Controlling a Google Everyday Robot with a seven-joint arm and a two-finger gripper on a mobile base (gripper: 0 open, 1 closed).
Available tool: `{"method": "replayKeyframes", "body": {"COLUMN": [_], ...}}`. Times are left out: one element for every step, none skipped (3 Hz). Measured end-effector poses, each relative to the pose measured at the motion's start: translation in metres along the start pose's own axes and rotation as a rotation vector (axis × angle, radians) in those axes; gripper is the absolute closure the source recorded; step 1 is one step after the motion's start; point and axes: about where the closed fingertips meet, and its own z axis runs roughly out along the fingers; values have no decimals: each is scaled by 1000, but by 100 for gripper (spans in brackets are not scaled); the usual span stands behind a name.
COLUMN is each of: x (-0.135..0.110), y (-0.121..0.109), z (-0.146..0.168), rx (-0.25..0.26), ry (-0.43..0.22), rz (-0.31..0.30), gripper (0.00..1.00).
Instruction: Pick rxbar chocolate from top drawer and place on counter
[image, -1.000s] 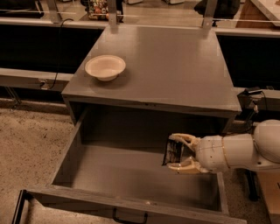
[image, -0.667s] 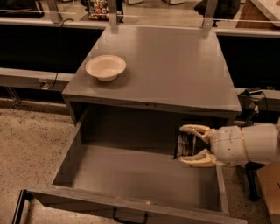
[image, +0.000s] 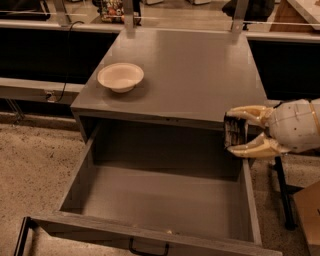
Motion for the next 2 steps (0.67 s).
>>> {"method": "replayKeyframes", "body": {"x": [-12,-30], "y": [-42,-87], "z": [-10,-1], "rx": [-26,-79], "ry": [69,67], "rz": [16,26], "gripper": [100,100]}}
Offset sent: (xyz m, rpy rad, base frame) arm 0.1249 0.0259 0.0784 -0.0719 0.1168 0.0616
